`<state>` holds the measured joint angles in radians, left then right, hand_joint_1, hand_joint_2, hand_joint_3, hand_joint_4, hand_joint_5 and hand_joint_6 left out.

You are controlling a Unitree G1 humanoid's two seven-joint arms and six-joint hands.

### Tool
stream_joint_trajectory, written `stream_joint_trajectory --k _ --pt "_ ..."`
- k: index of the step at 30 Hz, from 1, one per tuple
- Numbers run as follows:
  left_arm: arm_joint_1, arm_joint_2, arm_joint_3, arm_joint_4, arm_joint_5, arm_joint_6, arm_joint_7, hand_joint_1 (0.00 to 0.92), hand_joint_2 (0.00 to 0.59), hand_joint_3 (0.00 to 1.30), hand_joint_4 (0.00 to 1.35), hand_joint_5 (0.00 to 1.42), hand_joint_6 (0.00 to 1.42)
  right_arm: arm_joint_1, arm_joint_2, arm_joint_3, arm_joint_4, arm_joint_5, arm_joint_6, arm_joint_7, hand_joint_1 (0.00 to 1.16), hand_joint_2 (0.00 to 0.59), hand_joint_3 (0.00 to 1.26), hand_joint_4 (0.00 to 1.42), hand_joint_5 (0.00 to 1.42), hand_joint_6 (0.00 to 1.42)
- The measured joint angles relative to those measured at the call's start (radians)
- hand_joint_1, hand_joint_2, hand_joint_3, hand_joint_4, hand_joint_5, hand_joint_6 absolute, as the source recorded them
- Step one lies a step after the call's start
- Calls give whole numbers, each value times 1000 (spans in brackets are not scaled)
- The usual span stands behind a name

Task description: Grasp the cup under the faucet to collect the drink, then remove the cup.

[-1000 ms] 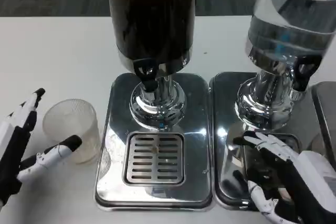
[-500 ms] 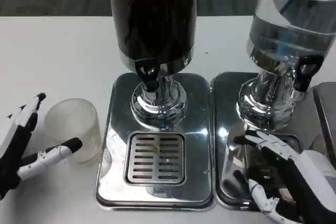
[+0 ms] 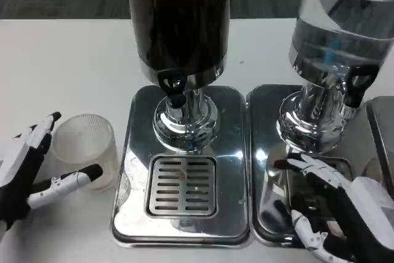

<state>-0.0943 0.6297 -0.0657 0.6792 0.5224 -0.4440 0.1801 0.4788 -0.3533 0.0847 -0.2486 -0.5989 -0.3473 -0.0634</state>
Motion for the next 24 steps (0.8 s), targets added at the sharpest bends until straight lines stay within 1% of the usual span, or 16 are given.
stream_joint_trajectory --k 10,16,24 --pt "-44 -6 -36 70 0 -6 24 0 0 0 0 8 0 5 4 -2 0 1 2 0 454 586 241 133 122 196" --pt "-73 -7 -70 100 8 -60 61 0 3 0 0 12 0 9 4 -5 0 6 2 0 451 586 241 141 133 204" --pt "-77 -4 -79 109 41 -101 128 0 2 0 0 13 0 9 4 -10 0 18 3 0 449 586 241 142 133 209"
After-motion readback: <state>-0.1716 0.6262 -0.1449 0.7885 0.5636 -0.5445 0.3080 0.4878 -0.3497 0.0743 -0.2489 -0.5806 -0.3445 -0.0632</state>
